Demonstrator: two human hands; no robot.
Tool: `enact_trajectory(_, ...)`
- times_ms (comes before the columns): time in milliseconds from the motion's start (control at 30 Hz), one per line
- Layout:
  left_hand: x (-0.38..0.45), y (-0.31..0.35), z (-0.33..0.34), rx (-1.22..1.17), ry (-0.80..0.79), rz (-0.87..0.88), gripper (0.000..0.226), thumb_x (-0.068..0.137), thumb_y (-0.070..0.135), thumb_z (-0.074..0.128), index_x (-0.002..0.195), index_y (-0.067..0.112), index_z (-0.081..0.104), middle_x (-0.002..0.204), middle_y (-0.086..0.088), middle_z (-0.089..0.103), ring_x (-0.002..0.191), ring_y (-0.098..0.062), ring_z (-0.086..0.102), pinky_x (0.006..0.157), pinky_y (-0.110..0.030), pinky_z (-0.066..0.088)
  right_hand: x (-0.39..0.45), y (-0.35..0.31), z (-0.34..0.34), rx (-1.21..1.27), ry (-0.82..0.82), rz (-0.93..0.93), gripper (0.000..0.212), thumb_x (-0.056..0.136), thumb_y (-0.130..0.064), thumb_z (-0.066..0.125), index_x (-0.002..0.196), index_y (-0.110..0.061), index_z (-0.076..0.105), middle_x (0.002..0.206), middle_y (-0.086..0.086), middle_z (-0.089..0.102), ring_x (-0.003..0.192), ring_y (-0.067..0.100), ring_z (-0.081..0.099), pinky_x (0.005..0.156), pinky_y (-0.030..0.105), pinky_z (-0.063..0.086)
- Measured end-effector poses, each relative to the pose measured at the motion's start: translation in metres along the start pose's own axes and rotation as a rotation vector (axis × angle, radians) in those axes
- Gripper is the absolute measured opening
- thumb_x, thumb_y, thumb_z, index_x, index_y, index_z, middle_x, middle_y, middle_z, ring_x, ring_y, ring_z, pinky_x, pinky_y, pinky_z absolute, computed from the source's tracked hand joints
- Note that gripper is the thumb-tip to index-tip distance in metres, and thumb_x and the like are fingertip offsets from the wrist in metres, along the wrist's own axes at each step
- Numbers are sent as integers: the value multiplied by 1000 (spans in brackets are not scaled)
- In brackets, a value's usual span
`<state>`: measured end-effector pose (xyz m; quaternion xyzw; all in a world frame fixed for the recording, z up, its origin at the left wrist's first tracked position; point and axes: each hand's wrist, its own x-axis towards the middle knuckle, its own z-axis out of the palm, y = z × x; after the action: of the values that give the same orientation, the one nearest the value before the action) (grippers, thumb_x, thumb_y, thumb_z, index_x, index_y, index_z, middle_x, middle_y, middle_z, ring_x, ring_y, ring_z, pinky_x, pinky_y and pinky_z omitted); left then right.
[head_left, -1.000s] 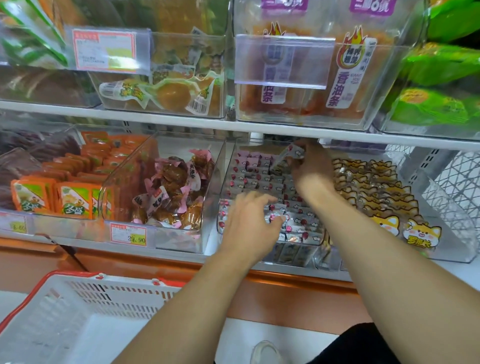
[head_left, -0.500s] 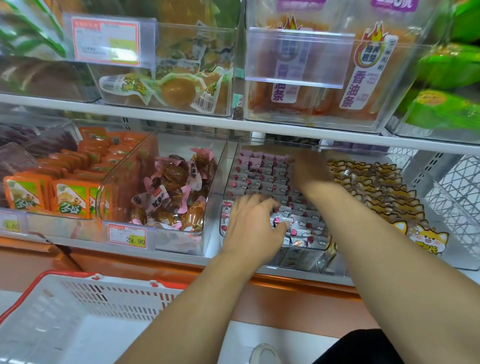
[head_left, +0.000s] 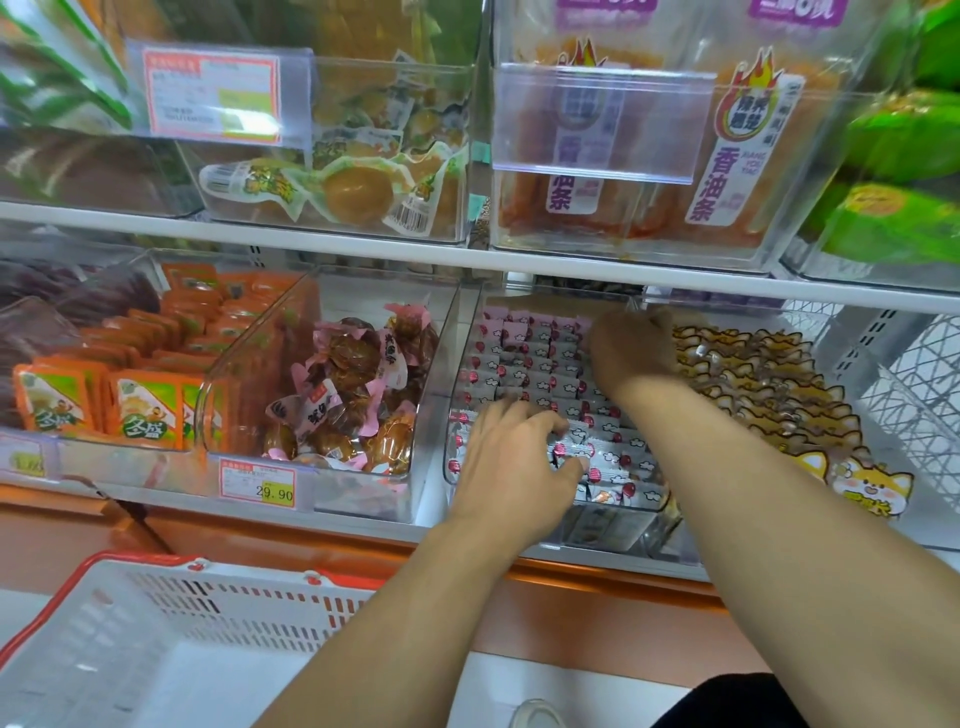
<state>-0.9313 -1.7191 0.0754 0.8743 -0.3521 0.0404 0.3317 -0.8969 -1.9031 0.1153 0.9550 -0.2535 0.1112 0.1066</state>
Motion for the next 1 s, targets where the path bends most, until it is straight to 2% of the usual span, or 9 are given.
enact_trajectory(233,-2,3,-6,-81,13,-16,39,90,36,71,128,24,64,137,4,58,142,-17,30,118,-41,30,-3,13,-22,495,173,185,25,102,-2,41,111,6,64,113,25,67,107,40,64,95,50,53)
enact_trajectory(333,-5,11,-9,-252,65,-65,30,91,32,71,120,28,66,128,8,59,128,-9,43,111,-32,37,-17,18,-25,887,323,403,17,101,-5,48,89,-13,57,91,6,64,90,28,60,82,35,52)
enact_trajectory(400,-7,16,-14,-443,145,-144,22,91,30,72,112,33,66,120,13,62,114,-1,52,99,-19,41,-35,17,-30,1244,400,470,21,100,-1,48,89,-19,50,84,-3,59,88,23,57,72,20,47)
enact_trajectory(467,-9,19,-19,-607,224,-218,18,91,25,73,107,33,67,110,17,67,105,3,60,92,-12,44,-55,17,-39,1447,402,551,15,102,-4,49,99,-18,51,99,7,64,99,30,61,85,33,52)
enact_trajectory(567,-14,17,-30,-774,303,-305,16,93,21,72,107,26,68,101,14,71,88,9,65,78,-13,53,-76,17,-57,1689,265,647,15,101,-1,49,110,-10,58,119,17,64,113,35,62,101,53,51)
enact_trajectory(633,-18,15,-36,-889,313,-377,16,94,23,70,110,23,68,97,3,74,83,0,69,75,-21,56,-91,17,-71,1835,104,638,19,102,1,47,116,-4,58,123,19,65,116,33,62,100,50,53)
enact_trajectory(733,-24,17,-44,-1130,246,-473,16,96,22,66,110,15,69,99,-14,76,82,-18,73,65,-23,58,-122,13,-86,2053,-86,645,14,104,0,46,114,-1,56,118,20,68,109,27,67,76,28,62)
enact_trajectory(867,-27,20,-51,-1347,225,-521,31,89,30,69,105,3,69,99,-17,75,80,-19,75,68,-23,59,-149,7,-81,2186,-185,725,16,103,1,47,114,3,59,113,23,69,106,30,70,84,34,60)
enact_trajectory(1000,-29,18,-55,-1392,251,-509,43,74,35,74,105,5,70,96,-9,77,85,-18,76,72,-23,59,-150,5,-77,2188,-193,742,18,102,1,50,116,6,60,112,22,70,103,29,71,79,32,61)
